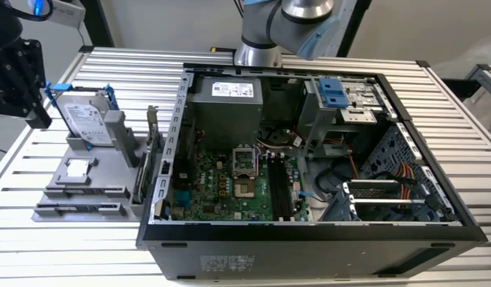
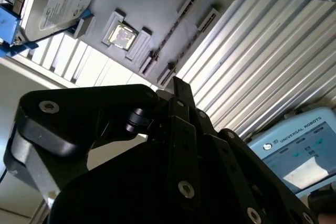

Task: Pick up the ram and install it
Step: 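Pick up the ram and move it above insertion slot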

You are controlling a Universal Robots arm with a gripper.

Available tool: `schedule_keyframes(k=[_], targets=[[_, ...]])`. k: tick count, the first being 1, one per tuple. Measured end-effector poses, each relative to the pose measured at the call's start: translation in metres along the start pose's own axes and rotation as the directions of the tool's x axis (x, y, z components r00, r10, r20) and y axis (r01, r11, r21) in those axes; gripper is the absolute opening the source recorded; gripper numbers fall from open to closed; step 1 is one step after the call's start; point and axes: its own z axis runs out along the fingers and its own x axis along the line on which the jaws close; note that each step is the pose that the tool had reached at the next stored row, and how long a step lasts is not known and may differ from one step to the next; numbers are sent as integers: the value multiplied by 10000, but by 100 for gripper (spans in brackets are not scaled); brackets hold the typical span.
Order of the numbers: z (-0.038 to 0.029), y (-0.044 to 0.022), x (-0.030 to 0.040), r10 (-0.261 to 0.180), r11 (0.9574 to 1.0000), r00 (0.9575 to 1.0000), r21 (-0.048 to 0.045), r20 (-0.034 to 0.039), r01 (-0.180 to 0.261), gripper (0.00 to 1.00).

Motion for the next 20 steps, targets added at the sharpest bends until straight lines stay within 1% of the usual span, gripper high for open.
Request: schedule_keyframes(k=[15, 20], targets=[[1, 0, 0, -61, 10000, 10000, 0, -1, 61, 100], [14, 0, 0, 85, 10000, 10000, 2, 3, -85, 100]])
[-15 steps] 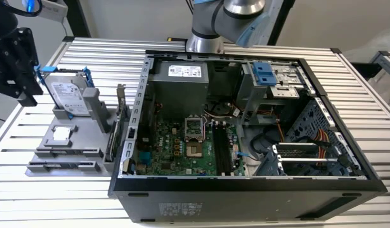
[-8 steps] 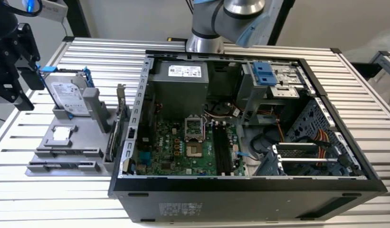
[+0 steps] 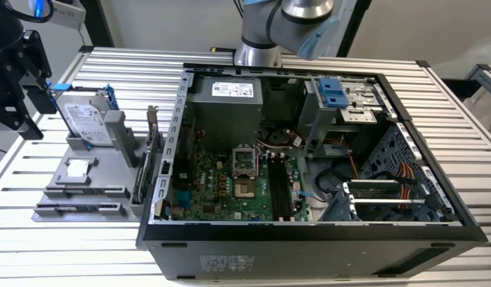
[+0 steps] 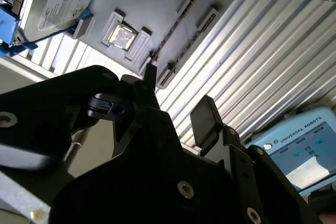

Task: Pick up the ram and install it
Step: 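Pick up the ram and move it above insertion slot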

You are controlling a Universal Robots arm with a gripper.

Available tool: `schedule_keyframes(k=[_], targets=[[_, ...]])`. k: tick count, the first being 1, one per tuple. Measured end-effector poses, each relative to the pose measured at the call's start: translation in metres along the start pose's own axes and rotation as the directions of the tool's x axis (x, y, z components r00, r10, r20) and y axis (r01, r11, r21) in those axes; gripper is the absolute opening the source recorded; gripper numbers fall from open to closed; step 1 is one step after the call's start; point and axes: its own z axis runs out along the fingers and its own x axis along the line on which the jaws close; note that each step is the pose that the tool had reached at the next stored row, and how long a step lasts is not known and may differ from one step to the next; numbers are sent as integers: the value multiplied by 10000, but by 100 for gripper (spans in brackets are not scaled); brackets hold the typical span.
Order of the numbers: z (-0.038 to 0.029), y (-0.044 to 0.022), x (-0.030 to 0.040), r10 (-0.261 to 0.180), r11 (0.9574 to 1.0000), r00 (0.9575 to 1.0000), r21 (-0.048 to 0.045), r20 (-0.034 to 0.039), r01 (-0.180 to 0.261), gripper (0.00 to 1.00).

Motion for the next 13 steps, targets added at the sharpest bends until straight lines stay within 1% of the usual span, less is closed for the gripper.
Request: schedule_keyframes(k=[13], targets=[[60, -3, 2, 526, 9986, 9986, 8, 16, -526, 100]])
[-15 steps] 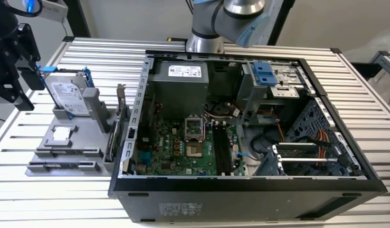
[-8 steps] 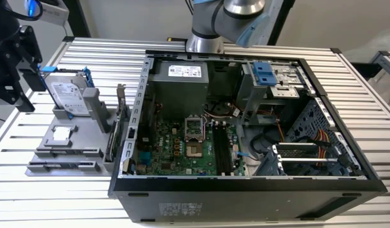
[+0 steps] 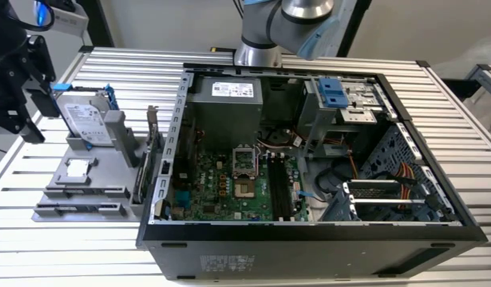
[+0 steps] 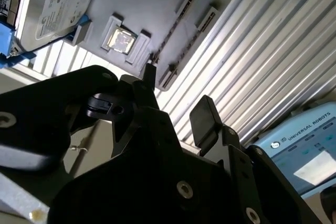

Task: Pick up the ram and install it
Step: 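Pick up the ram and move it above insertion slot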

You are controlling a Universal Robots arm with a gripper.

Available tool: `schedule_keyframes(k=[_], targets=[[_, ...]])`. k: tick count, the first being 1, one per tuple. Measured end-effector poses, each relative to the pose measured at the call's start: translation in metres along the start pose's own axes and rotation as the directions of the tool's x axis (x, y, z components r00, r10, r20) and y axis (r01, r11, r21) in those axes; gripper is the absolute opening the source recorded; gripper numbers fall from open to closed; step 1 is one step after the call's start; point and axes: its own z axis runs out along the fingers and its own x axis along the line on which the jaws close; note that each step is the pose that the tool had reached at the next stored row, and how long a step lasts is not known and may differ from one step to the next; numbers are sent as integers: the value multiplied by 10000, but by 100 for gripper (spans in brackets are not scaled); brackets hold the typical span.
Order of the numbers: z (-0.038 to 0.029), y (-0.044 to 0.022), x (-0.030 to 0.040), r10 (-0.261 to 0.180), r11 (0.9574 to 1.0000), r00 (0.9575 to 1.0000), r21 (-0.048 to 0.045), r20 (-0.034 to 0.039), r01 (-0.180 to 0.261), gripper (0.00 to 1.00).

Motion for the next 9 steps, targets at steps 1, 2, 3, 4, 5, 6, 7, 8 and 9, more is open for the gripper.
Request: schedule_keyframes(k=[1, 2, 3, 4, 5, 6, 7, 8, 9], targets=[[5, 0, 0, 35, 10000, 10000, 0, 1, -35, 100], [9, 0, 0, 68, 10000, 10000, 1, 2, -68, 100], [14, 0, 0, 99, 10000, 10000, 2, 3, -99, 100], [18, 0, 0, 127, 9999, 9999, 2, 4, -127, 100], [23, 0, 0, 156, 9999, 9999, 3, 5, -156, 100], [27, 1, -1, 183, 9998, 9998, 4, 6, -183, 100], [30, 0, 0, 210, 9998, 9998, 4, 7, -210, 100], [35, 0, 0, 238, 9997, 9997, 4, 7, -238, 100], [39, 0, 0, 264, 9997, 9997, 4, 8, -264, 100]])
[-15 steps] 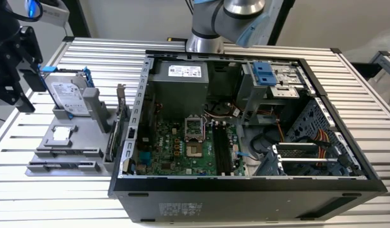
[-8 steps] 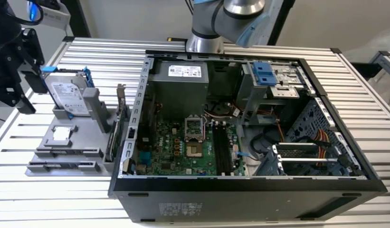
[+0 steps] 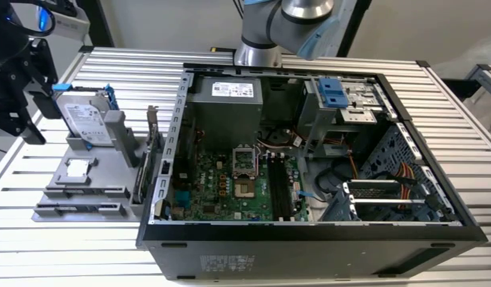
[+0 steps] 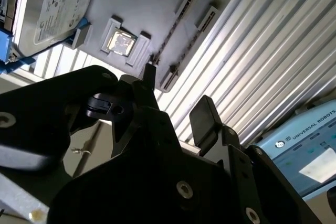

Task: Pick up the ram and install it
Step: 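Pick up the ram and move it above insertion slot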

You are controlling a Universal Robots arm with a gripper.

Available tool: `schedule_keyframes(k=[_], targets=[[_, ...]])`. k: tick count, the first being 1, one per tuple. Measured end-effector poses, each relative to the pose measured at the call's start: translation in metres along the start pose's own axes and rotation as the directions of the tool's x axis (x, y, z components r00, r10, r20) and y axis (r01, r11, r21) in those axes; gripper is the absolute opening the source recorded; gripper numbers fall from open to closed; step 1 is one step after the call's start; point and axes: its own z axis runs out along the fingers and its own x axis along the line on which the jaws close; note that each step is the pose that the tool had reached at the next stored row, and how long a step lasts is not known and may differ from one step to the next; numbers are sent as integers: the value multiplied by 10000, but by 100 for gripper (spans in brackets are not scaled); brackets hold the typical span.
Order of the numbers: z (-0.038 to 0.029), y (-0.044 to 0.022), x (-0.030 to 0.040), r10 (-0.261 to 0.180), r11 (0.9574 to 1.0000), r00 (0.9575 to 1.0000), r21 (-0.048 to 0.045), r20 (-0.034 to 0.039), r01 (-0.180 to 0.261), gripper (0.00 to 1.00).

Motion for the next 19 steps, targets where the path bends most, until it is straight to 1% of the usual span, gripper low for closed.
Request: schedule_keyframes(k=[19], targets=[[75, -3, 2, 405, 9992, 9992, 7, 13, -405, 100]])
